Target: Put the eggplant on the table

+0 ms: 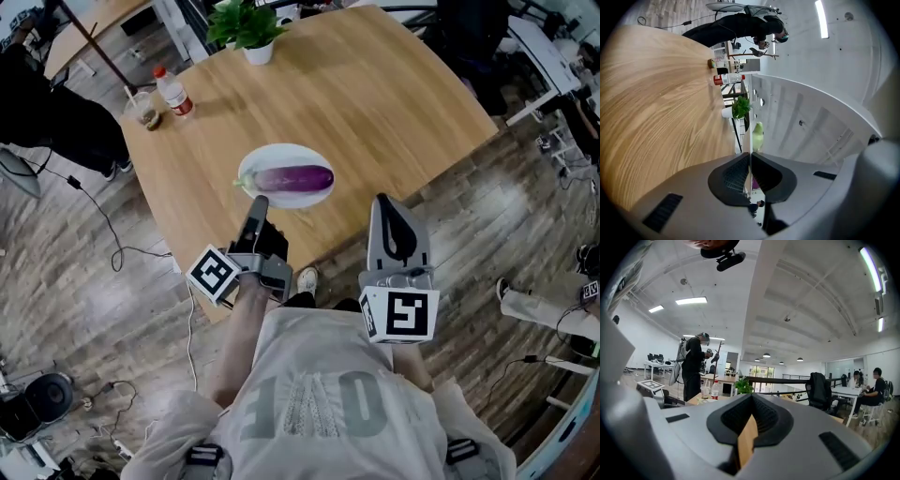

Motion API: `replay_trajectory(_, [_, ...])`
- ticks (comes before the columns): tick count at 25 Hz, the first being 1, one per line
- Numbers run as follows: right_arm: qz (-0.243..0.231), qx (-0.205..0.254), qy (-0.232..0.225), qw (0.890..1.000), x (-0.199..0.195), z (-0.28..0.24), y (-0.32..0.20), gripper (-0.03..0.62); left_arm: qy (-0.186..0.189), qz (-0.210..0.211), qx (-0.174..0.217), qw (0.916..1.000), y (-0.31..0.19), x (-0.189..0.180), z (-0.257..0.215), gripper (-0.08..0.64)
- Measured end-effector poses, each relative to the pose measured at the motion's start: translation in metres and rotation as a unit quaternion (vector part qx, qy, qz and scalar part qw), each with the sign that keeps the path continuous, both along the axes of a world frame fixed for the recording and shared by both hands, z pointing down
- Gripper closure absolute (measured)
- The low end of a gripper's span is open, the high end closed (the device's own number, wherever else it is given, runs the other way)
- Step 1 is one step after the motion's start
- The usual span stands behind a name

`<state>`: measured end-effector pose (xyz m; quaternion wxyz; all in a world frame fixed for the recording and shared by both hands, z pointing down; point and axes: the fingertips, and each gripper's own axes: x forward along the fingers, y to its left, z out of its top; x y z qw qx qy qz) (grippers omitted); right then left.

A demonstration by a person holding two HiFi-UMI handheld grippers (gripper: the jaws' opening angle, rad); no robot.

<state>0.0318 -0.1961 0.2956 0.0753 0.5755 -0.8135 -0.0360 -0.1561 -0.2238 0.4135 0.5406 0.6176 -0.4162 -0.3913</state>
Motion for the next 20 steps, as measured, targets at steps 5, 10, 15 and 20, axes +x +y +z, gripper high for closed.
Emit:
replay_trajectory(5, [0.013,-0.020,0.002,1.000,0.002,0.013,-0.019,0.574,0.002,0.025,0.002,0.9997,-0.023,0.004,0.015,0.539])
replay_trajectory(10, [0.015,-0.034,0.004,0.999,0.015,0.018,-0.027,0.574,-0.020,0.030,-0.028,0.9989,-0.024,0.020,0.047,0.540])
replay_trajectory(15, [-0.003,-0.038,0.005,0.999,0.017,0.022,-0.043,0.574,-0.013,0.027,-0.049,0.9984,-0.029,0.031,0.075,0.538])
replay_trajectory(20, [-0.019,-0.040,0.016,0.999,0.019,0.021,-0.055,0.574,-0.004,0.017,-0.050,0.9986,-0.035,0.036,0.092,0.540])
